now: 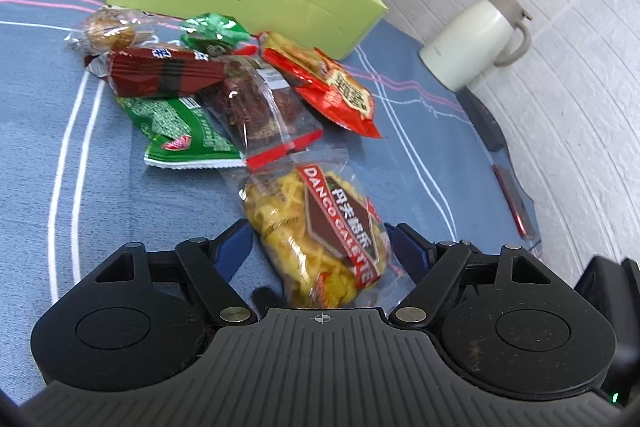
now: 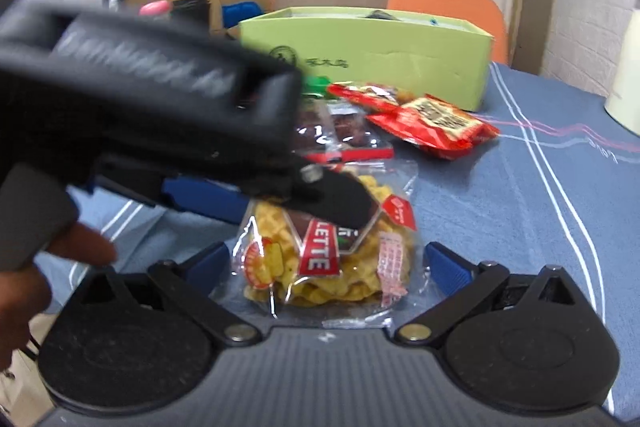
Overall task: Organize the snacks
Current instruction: 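Grasp the waffle bag with the left gripper, then carry the waffle bag into the box and open the left gripper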
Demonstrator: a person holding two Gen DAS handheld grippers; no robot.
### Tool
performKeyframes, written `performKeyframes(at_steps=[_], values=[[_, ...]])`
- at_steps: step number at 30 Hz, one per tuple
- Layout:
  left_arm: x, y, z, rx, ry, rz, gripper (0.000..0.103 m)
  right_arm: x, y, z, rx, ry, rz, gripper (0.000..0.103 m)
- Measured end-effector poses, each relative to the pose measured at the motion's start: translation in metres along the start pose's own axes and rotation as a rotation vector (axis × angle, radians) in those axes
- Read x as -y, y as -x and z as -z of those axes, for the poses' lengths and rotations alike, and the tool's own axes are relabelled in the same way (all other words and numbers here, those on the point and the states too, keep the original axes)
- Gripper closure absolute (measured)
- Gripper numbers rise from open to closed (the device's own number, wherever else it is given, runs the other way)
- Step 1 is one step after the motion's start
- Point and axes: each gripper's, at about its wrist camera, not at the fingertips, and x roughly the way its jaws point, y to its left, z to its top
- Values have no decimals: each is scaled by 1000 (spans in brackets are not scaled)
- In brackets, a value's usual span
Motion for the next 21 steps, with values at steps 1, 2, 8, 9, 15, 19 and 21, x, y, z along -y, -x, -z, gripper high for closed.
performKeyframes(at_steps=[1,2,8,9,15,19,21], values=[[-1,0,1,-8,3,11,49,-1,0,0,-1,5,2,1],[-1,0,2,-6,1,15,49,-3,-1,0,-3,9,8,1],[0,9,7,-7,-12,-5,81,-6,18,2,28,-7,15,11],[0,12,8,-10,-5,16,82,-5,24,2,31,-6,20,11],[21,22,3,7,-32,80,84,-3,48,-4,83,-26,75,11],[27,35,-13,53,-37,122,84,-4,52,-28,149,18,97,11],[25,39,-22,84,-37,116,84,-5,46,-43,174,36,88,11]])
